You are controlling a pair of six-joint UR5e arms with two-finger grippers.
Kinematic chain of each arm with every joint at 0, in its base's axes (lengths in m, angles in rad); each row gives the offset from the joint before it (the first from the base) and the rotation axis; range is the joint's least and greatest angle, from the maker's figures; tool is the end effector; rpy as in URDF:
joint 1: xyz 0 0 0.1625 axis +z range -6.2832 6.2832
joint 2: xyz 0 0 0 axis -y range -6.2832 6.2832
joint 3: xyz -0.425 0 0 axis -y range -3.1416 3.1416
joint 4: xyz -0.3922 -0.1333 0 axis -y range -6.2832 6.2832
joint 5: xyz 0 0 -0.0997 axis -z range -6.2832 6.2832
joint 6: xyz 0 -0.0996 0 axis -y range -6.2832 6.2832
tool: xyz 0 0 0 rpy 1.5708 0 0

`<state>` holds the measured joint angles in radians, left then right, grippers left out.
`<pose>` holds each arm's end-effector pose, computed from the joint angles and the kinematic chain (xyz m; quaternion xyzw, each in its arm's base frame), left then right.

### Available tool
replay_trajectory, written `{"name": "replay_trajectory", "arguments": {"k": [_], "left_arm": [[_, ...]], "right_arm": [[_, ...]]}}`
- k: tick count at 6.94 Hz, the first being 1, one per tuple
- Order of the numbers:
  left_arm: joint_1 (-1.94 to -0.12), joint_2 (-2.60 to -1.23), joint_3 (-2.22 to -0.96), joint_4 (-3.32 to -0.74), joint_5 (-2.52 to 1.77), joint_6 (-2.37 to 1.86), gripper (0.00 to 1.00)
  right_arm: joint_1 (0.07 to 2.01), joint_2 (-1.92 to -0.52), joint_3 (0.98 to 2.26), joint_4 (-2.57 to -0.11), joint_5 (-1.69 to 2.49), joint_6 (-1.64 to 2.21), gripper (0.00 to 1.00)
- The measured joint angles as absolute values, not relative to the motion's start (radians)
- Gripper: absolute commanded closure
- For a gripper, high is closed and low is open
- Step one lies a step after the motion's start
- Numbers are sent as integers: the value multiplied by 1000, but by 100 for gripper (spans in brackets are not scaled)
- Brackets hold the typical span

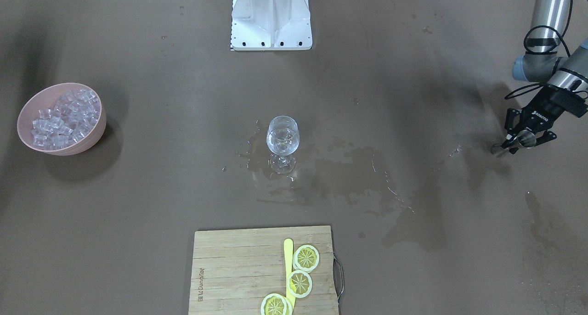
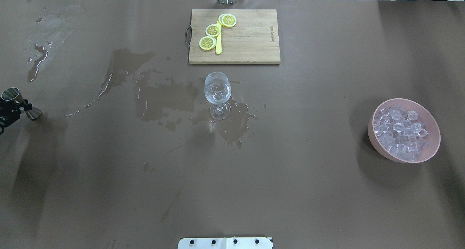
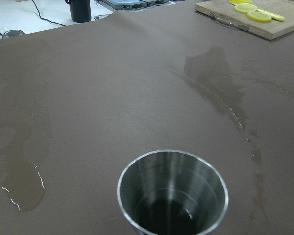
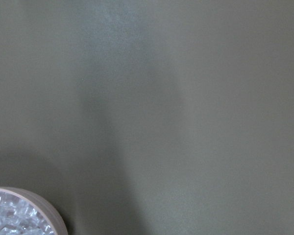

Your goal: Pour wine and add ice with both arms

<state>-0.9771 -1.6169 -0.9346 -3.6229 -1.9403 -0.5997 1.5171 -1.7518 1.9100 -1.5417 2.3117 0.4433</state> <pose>0.1703 -0.4263 0.7163 0.4660 0.4819 0.1204 0.7322 0.0433 -0.4254 0.5724 -0.0042 -0.3708 0.1464 0.9171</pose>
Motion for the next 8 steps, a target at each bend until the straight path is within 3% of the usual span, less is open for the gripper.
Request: {"name": "replay_trajectory", "arguments": {"k": [3,8], "left_arm": [[-977,-1617,-950,-3627,-1941,-627,100],[-977,-1654,-1055,-3599,-1941,-736,100]], "right_arm": [[1530,-1752,1911,-1542,2313,439,0],[1536,-1750,1910,-1542,2313,434,0]]}}
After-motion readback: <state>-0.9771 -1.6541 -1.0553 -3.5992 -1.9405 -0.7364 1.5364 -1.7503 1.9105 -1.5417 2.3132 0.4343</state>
